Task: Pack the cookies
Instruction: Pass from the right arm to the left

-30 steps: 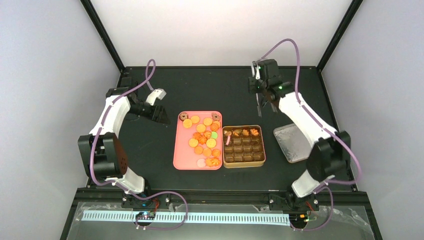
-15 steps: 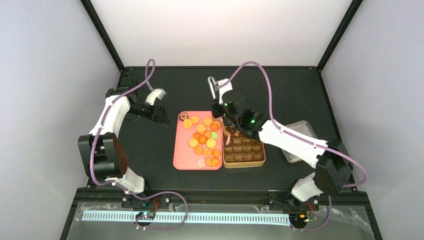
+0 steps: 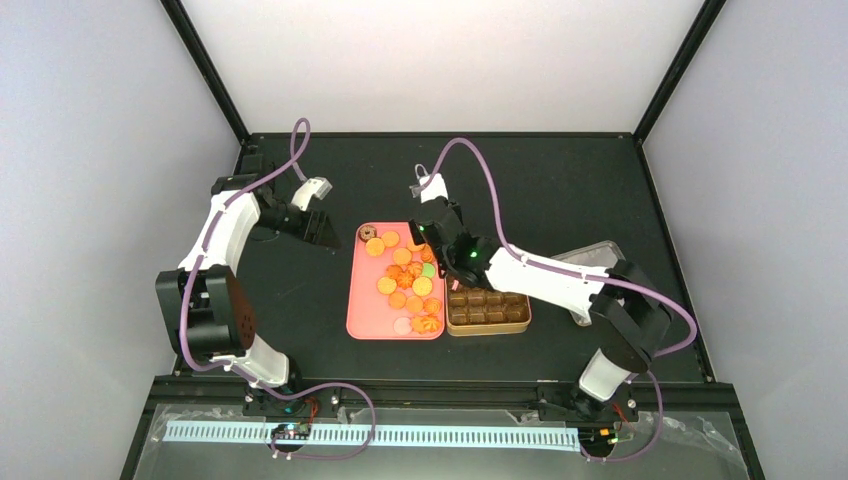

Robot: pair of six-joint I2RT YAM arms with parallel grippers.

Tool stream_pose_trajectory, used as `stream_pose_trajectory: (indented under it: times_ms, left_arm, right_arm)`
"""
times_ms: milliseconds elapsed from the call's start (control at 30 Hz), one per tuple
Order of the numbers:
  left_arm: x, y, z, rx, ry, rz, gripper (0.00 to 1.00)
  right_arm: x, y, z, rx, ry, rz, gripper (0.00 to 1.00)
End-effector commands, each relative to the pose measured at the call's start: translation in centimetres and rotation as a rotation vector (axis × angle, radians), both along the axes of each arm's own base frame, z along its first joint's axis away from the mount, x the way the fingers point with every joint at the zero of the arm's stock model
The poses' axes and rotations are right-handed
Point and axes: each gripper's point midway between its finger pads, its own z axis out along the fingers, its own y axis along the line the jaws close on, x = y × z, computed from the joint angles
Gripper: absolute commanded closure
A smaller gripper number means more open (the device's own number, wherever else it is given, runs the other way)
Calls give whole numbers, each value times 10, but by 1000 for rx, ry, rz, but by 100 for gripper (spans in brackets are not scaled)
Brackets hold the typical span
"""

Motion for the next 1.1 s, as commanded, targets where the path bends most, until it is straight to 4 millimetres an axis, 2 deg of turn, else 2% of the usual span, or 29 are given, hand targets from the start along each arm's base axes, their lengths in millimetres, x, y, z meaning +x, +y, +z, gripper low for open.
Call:
stream_pose_trajectory:
  times_ms: [0, 367, 467, 567, 700, 800, 967, 1067]
  left_arm:
    - [0, -2, 20, 2, -57, -22, 35]
    - [0, -3, 21, 0, -58, -22, 35]
    - [0, -3, 22, -1, -57, -23, 35]
    - [0, -3, 22, -4, -56, -22, 35]
    - [1, -4, 23, -12, -58, -23, 35]
    - [2, -4, 27, -14, -66, -24, 35]
    - [1, -9, 39, -43, -86, -45, 31]
    - [-2, -17, 55, -98, -112, -79, 29]
  right_arm:
    - [10, -19, 13, -32, -99, -140, 99]
    - [2, -30, -30, -78, -43, -176, 99]
    - [-1, -37, -37, -92, -32, -190, 99]
    - [-4, -45, -35, -91, -36, -201, 99]
    - [-7, -45, -15, -59, -62, -184, 99]
    - [-7, -40, 12, -5, -90, -163, 99]
    - [-15, -24, 79, 172, -143, -56, 99]
    - [-26, -8, 125, 313, -166, 64, 99]
